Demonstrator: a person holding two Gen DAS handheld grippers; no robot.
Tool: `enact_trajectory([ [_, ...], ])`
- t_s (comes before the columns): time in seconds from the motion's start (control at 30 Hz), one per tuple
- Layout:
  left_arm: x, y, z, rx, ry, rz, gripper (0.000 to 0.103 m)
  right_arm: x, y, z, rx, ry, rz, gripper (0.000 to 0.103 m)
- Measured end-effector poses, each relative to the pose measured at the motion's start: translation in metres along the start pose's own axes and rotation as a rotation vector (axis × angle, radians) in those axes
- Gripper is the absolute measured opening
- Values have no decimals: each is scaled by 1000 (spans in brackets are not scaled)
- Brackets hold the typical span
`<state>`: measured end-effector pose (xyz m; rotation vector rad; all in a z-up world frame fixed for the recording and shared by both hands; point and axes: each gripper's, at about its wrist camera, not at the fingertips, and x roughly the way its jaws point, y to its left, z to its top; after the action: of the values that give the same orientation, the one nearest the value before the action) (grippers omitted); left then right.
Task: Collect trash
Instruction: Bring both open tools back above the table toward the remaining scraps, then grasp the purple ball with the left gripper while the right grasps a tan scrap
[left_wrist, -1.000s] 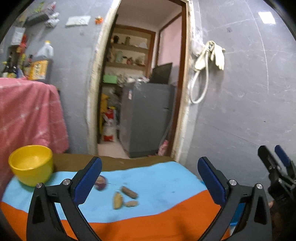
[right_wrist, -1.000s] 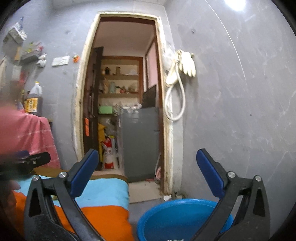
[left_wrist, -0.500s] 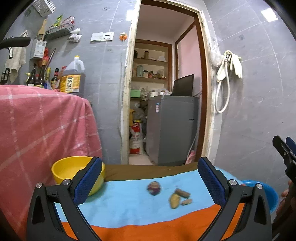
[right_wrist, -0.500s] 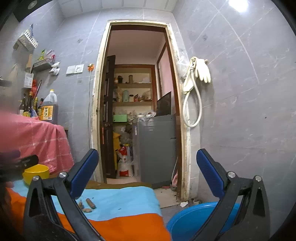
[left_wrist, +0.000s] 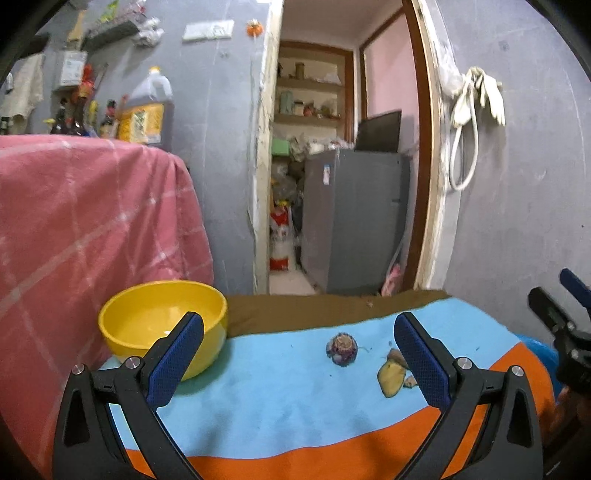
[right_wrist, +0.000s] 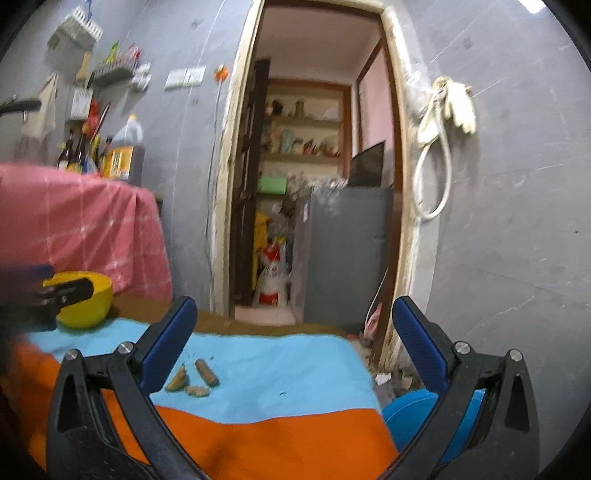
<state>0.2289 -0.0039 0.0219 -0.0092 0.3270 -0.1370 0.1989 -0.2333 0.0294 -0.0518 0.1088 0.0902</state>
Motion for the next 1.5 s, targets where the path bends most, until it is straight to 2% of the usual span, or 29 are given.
enact_trajectory([
  [0.13,25,0,-1,5,101,-24,98,22,9,-5,-20,119,52,103],
  [0.23,47,-4,-3,37,192,-34,89,39,17,-14,-39,232,77,99],
  [0.3,61,-5,-5,46,255,-50,81,47,20,-18,-52,288,96,91],
  [0.43,86,-3,-12,31,374,-99,72,64,24,-25,-55,400,152,82],
  [0.47,90,-4,-12,29,396,-118,70,69,26,-28,-64,433,164,76],
  [0.5,96,-4,-13,27,424,-140,66,72,28,-30,-72,447,168,71],
  [0.63,116,-4,-16,11,513,-198,54,79,39,-37,-103,516,217,63],
  [0.7,121,-6,-14,9,520,-209,51,83,42,-40,-108,551,245,54],
  [0.83,129,-11,-8,17,508,-225,50,93,47,-46,-115,630,278,50],
  [1.03,147,-11,-8,1,548,-229,30,110,44,-49,-63,718,343,43],
  [1.1,149,-10,-6,-9,550,-226,25,114,43,-51,-47,734,354,34],
  [1.23,145,-7,-3,-27,537,-235,24,115,44,-50,-44,737,375,17],
  [1.5,122,-2,-8,-65,539,-256,23,107,42,-48,-25,705,374,16],
])
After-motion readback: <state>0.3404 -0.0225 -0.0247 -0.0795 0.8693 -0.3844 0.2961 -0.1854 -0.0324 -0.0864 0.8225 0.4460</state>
